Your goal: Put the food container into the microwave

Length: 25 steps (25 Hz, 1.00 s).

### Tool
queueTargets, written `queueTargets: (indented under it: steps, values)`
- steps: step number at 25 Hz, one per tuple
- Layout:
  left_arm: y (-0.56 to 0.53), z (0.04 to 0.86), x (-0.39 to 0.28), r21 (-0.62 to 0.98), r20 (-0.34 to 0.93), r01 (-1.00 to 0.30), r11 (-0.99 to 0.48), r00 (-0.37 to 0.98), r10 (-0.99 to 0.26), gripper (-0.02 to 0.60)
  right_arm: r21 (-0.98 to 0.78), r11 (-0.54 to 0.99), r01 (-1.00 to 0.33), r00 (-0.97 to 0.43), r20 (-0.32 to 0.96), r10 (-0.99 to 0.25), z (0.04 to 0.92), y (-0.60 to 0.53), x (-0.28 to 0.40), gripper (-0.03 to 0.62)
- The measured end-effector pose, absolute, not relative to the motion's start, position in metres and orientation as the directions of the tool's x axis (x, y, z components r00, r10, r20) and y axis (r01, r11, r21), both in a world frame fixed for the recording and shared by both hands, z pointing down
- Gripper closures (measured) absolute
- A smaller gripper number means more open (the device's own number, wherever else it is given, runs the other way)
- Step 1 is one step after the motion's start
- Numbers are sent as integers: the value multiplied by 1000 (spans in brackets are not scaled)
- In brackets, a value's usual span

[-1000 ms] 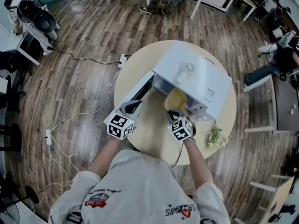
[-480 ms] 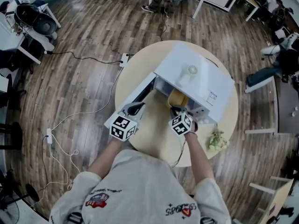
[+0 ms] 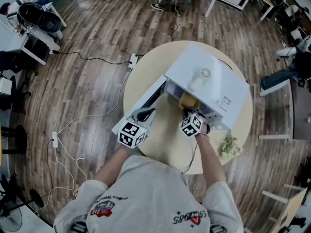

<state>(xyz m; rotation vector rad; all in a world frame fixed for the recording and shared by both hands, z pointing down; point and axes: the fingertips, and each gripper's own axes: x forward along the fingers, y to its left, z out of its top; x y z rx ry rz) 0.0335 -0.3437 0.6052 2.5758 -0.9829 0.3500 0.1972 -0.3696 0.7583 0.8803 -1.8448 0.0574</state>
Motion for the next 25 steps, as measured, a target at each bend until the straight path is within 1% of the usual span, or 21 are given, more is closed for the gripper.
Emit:
queueTargets:
  steps: [7, 15, 25]
  values:
    - [-345, 609, 33, 224, 367, -673, -705, 728, -579, 577, 375, 734, -566, -162, 823, -545, 768, -381, 197, 572]
    - [-345, 609, 30, 225, 374, -668, -710, 732, -570, 577, 417, 698, -582, -108, 811, -575, 774, -400, 207, 571]
    - [-350, 611, 24, 231, 378, -673, -702, 727, -573, 577, 506, 650, -566, -34, 774, -632, 781, -421, 218, 569]
